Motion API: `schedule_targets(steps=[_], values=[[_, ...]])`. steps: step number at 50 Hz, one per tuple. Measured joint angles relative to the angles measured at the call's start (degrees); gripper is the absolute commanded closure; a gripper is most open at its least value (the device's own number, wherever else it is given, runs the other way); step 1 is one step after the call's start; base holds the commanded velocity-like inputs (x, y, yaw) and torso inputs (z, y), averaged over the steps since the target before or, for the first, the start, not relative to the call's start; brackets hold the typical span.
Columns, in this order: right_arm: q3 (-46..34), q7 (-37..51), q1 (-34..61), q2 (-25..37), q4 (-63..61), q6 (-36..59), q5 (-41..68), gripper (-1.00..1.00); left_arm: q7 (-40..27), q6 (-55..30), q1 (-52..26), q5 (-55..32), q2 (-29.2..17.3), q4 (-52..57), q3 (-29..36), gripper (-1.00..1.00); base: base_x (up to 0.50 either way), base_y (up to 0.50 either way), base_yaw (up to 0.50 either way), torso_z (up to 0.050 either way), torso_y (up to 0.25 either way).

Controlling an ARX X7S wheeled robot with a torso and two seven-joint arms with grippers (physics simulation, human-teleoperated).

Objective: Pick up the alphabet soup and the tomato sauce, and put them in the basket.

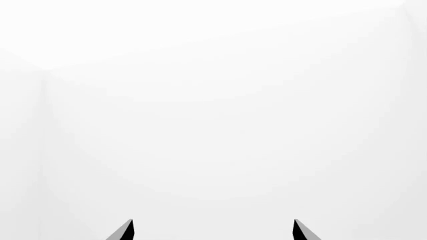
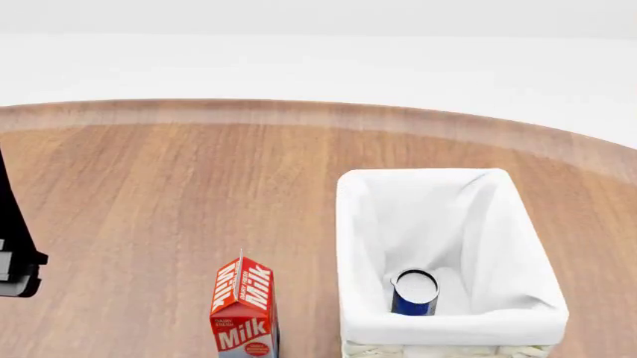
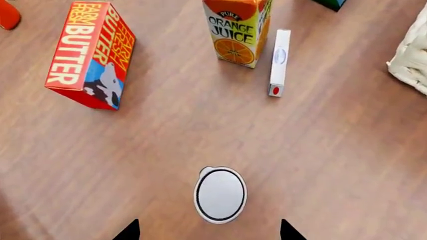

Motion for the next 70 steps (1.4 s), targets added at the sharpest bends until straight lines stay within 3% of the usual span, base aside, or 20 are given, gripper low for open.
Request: schedule_targets(steps=[33, 70], values=[[0.73, -16.95, -5.45, -2.47, 5.94, 0.36, -20.91, -1.0, -0.31, 1.66, 1.2, 0.37, -0.28, -0.57, 0.56, -1.0, 0.0, 0.0, 0.0, 0.0, 0.0], [-2.6, -24.02, -7.81, -5.13, 10.08, -2.86, -31.7, -1.0, -0.64, 2.83, 1.77, 0.3, -0.74, -1.09, 0.62, -1.0, 0.0, 0.0, 0.0, 0.0, 0.0]])
